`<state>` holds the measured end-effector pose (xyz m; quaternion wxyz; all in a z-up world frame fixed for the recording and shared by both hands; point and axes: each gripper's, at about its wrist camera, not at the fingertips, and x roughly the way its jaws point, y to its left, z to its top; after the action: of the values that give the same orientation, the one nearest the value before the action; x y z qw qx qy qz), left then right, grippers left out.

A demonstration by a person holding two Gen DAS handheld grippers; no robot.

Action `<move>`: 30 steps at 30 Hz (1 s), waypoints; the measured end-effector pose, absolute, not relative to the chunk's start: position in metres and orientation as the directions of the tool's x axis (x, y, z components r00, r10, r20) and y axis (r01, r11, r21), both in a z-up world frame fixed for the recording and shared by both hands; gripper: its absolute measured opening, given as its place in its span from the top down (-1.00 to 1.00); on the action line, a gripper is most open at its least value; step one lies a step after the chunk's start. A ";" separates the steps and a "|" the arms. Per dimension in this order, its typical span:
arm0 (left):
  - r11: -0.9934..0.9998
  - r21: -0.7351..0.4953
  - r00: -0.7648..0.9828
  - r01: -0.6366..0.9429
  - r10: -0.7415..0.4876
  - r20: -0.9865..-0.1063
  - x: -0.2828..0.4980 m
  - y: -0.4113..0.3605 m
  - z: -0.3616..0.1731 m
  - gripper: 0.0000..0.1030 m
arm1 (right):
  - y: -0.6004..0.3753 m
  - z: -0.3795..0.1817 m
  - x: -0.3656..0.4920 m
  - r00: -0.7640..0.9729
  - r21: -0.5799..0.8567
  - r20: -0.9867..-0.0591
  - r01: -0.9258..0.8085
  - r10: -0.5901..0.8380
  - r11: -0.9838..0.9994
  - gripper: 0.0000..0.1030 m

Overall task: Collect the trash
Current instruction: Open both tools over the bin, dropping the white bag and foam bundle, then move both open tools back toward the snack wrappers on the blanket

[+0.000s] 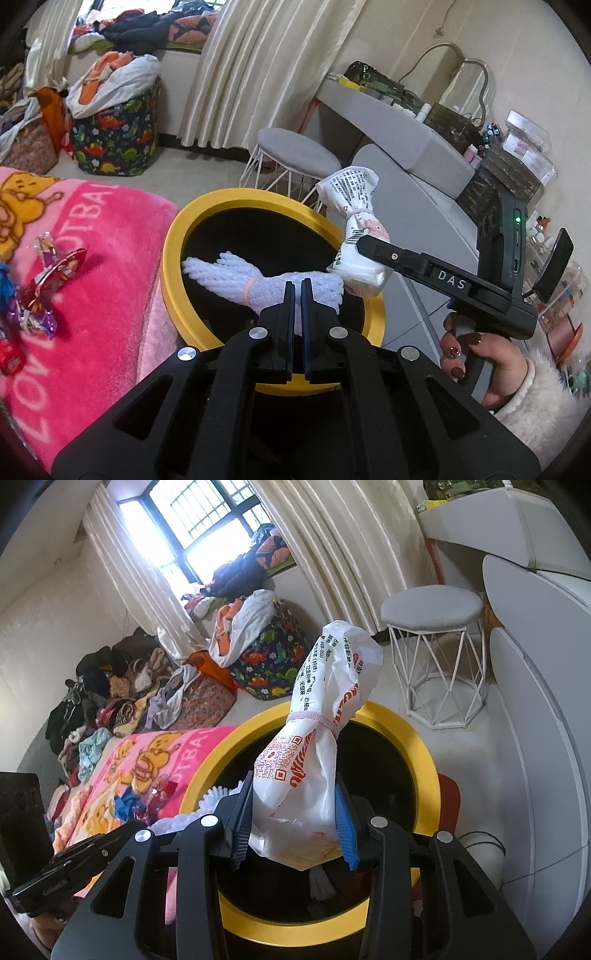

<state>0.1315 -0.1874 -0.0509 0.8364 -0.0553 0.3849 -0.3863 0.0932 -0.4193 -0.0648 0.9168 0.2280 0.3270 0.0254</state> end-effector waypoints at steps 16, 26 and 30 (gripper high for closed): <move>0.767 -0.404 0.465 0.498 -0.630 -0.622 0.140 -0.170 -0.062 -0.36 | -0.422 -0.079 0.100 0.737 0.436 -0.648 0.156 0.190 0.886 -0.20; 0.830 -0.378 0.575 0.411 -0.557 -0.599 0.135 -0.132 -0.050 -0.79 | -0.397 -0.065 0.099 0.780 0.372 -0.607 0.107 0.154 0.922 -0.43; 0.843 -0.368 0.609 0.393 -0.539 -0.582 0.133 -0.117 -0.043 -0.79 | -0.382 -0.057 0.097 0.802 0.347 -0.576 0.068 0.156 0.935 -0.47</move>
<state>0.1325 -0.1172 -0.0428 0.8911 -0.1021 0.3568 -0.2613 0.0974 -0.3824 -0.0567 0.9324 0.1782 0.3137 0.0237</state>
